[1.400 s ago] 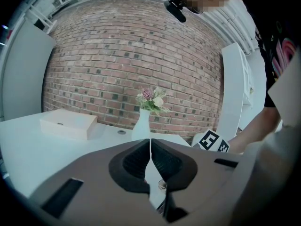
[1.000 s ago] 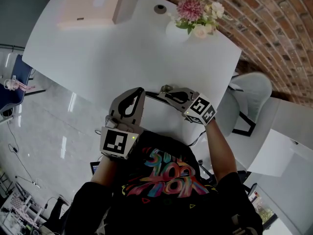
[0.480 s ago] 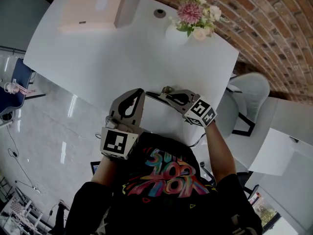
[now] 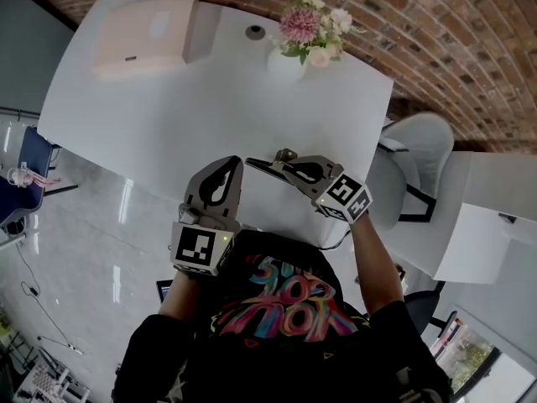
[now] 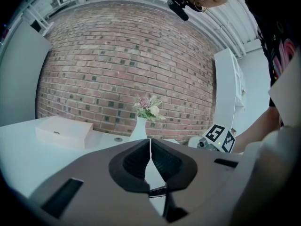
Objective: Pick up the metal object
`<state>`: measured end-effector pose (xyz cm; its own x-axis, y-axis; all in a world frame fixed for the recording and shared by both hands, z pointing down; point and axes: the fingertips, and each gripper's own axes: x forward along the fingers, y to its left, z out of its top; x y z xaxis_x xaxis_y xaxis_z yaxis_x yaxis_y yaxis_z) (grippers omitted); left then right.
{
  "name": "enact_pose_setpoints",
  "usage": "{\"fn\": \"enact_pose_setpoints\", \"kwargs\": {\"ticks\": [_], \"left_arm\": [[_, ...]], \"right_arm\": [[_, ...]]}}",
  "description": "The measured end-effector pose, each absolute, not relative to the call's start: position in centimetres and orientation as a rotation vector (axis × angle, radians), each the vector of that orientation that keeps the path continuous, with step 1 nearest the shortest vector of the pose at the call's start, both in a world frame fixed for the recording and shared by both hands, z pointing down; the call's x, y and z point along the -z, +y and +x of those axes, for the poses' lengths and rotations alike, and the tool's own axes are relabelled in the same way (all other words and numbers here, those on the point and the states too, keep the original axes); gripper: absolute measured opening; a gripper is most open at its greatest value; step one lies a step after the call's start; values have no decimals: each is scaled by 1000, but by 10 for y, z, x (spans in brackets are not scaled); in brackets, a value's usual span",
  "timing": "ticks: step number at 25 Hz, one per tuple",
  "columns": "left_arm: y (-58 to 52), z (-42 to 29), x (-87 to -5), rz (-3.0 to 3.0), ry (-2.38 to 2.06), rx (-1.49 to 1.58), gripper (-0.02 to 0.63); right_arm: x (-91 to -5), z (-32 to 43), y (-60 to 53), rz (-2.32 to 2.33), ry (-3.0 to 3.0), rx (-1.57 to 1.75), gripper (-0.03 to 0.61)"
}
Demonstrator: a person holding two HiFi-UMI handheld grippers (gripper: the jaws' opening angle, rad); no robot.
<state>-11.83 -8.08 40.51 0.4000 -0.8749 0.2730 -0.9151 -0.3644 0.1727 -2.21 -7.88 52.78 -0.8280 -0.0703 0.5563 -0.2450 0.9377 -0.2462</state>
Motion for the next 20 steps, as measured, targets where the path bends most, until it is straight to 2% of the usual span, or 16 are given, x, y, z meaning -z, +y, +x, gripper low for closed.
{"fn": "enact_pose_setpoints", "kwargs": {"ticks": [20], "left_arm": [[-71, -101, -376, 2506, -1469, -149, 31]], "right_arm": [[-401, 10, -63, 738, -2764, -268, 44]]}}
